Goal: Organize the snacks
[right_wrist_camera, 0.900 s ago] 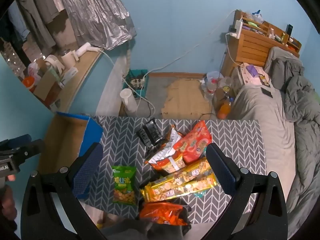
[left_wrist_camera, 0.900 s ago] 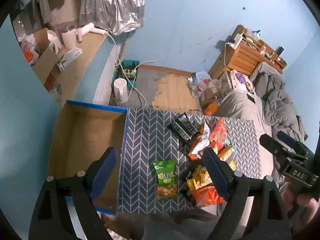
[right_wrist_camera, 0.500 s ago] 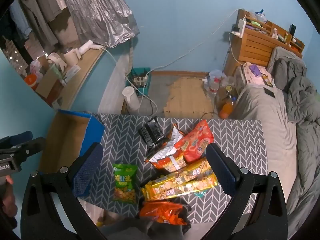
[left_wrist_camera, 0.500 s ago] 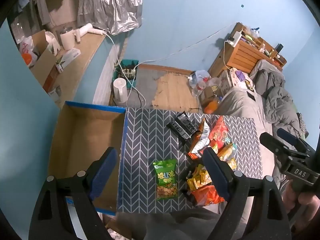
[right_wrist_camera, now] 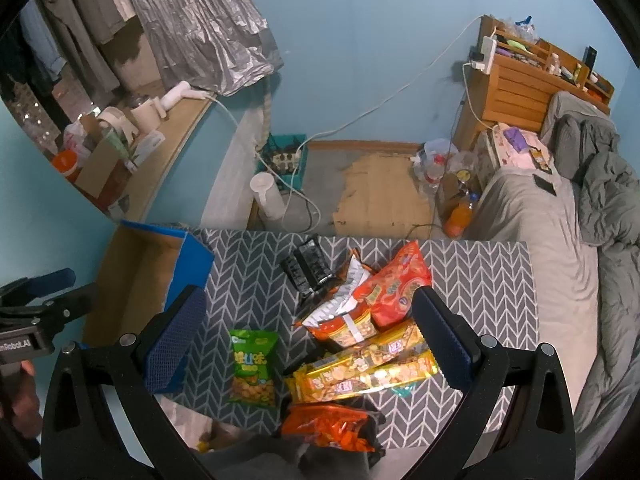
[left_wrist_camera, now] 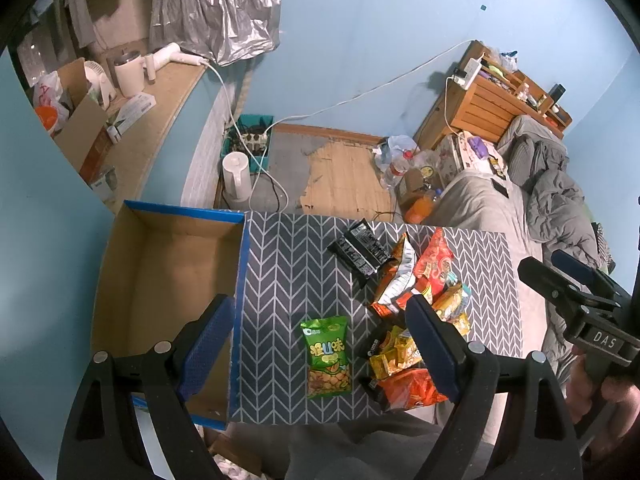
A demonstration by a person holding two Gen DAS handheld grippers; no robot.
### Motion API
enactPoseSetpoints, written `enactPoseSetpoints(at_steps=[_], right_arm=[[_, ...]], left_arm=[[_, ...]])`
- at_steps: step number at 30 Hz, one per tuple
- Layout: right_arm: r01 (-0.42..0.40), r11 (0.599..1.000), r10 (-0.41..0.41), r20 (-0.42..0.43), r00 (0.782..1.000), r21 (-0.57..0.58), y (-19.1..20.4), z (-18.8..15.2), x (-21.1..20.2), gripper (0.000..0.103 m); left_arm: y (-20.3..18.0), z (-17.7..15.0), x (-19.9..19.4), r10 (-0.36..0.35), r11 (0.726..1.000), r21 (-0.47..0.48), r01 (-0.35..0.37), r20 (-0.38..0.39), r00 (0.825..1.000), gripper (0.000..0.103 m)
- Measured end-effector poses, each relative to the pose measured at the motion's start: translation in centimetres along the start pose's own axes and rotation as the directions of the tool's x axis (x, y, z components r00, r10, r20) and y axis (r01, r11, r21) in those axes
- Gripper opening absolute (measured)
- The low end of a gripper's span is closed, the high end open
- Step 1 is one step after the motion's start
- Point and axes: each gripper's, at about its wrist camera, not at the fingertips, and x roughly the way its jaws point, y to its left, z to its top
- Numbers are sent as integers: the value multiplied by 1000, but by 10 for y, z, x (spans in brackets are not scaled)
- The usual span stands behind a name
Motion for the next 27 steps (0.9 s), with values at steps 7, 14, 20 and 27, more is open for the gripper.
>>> enactPoseSetpoints(at_steps=[7, 14, 20, 27], right_arm=[[9, 1000, -9, 3, 1000, -3, 1, 2, -1, 101], [3, 1000, -3, -1, 1000, -4, 0, 4, -1, 101], [-3, 1000, 3, -1, 1000, -7, -1, 7, -1, 101], [-5, 1000, 5, -3, 1000, -7, -1, 7, 0, 101]], left_arm=[[-1, 0, 2, -3, 1000, -1, 3, -8, 1000, 88], [-5, -1, 5, -5, 1000, 1, 5, -10, 1000, 88], [-6, -2, 6, -6, 1000, -1, 6, -14, 1000, 88], [-11, -4, 11, -9, 1000, 1, 9, -22, 1000, 88]])
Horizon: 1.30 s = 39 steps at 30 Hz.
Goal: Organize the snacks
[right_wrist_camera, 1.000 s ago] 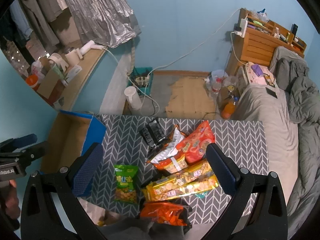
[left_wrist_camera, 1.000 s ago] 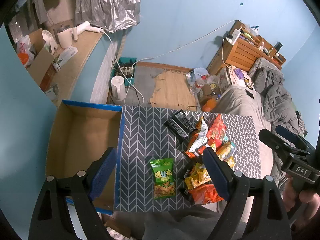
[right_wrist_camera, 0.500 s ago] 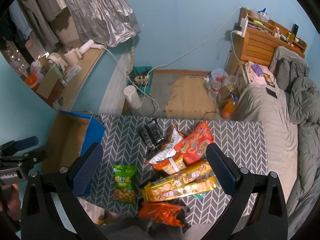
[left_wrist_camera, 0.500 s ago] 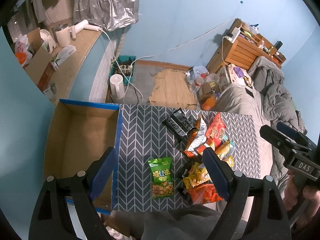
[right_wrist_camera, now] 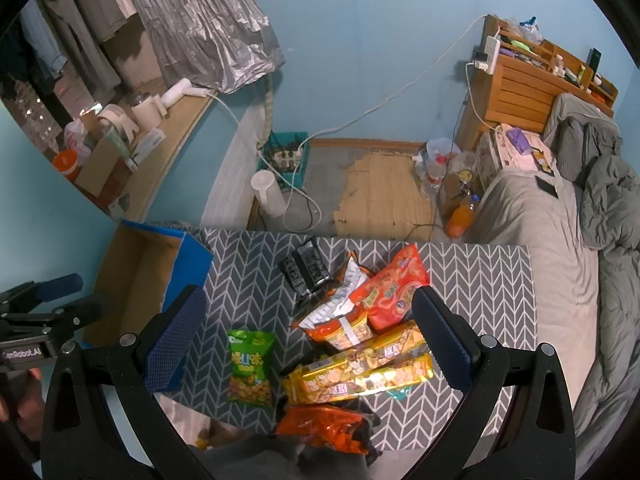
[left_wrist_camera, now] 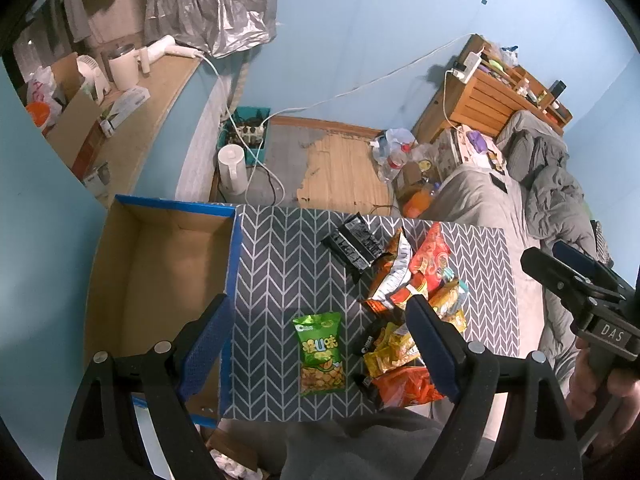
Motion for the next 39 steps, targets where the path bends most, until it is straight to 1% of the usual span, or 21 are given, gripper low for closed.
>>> enactPoseSetpoints(at_steps=[39], right_arm=[[-11, 1000, 11, -12, 1000, 5, -1, -1, 3, 101]], left_arm=[[0, 6, 1, -8, 1000, -8, 8, -21, 1000, 88]])
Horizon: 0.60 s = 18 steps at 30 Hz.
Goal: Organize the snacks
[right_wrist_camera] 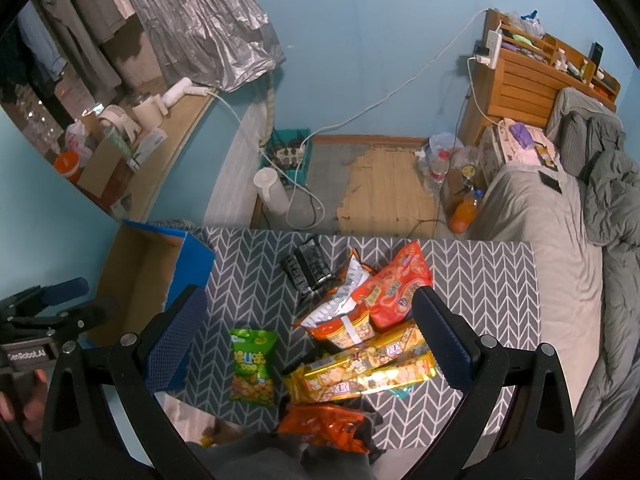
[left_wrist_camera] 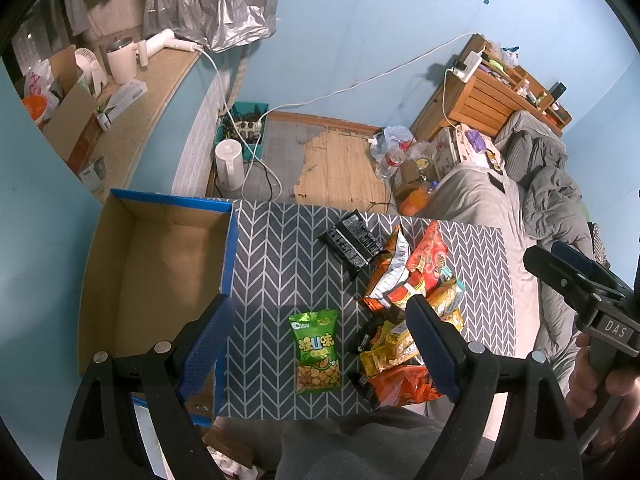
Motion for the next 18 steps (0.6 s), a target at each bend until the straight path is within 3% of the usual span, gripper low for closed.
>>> enactPoseSetpoints(at_steps=[10, 18], right_arm=[[10, 999, -10, -16, 1000, -34, -7, -3, 3, 101], [-5, 995, 1, -45, 999, -95, -21, -17, 17, 101]], left_arm=[[1, -3, 7, -12, 1000, 13, 12, -17, 1000, 88], [7, -15, 35, -27, 999, 28, 29, -73, 997, 88]])
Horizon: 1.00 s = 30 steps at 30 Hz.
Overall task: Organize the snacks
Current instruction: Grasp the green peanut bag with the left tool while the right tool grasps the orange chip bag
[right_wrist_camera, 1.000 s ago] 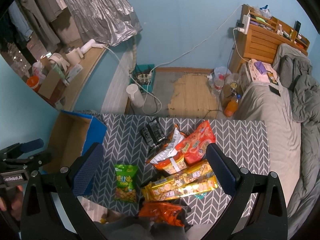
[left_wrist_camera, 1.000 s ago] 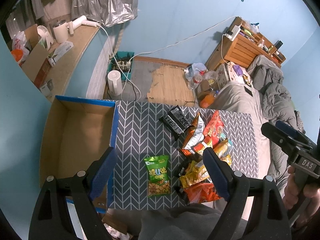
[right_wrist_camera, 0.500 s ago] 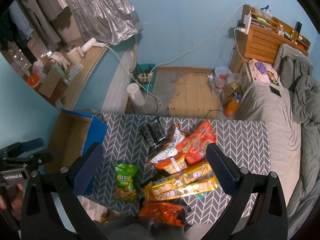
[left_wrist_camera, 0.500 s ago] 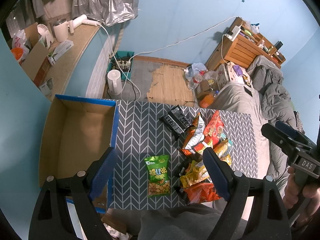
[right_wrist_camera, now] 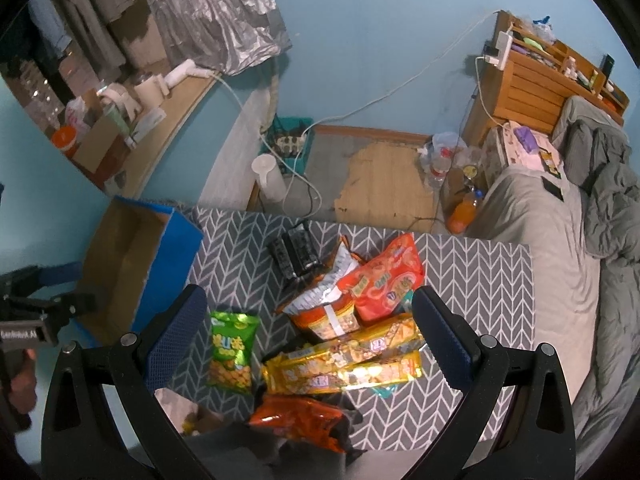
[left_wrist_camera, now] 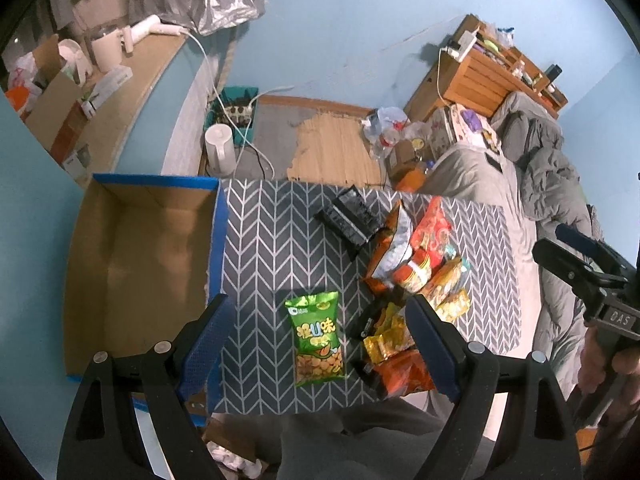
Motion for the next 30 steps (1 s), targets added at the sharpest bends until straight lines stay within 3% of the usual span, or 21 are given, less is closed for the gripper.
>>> enactPoseSetpoints(at_steps=[4, 11, 30], right_arm=[[22, 997, -23, -8, 1000, -70, 2, -13, 7, 101], [-26, 989, 16, -73, 997, -146, 11, -50, 31, 101], [-103, 974, 52, -241, 969, -201, 17, -139, 101, 101]], left_arm=[[3, -5, 17, -13, 1000, 13, 14, -25, 1000, 88], [7, -21, 52, -66, 998, -13, 65, -87, 994, 88], [6, -74, 129, -54, 999, -7, 54, -238, 970, 88]])
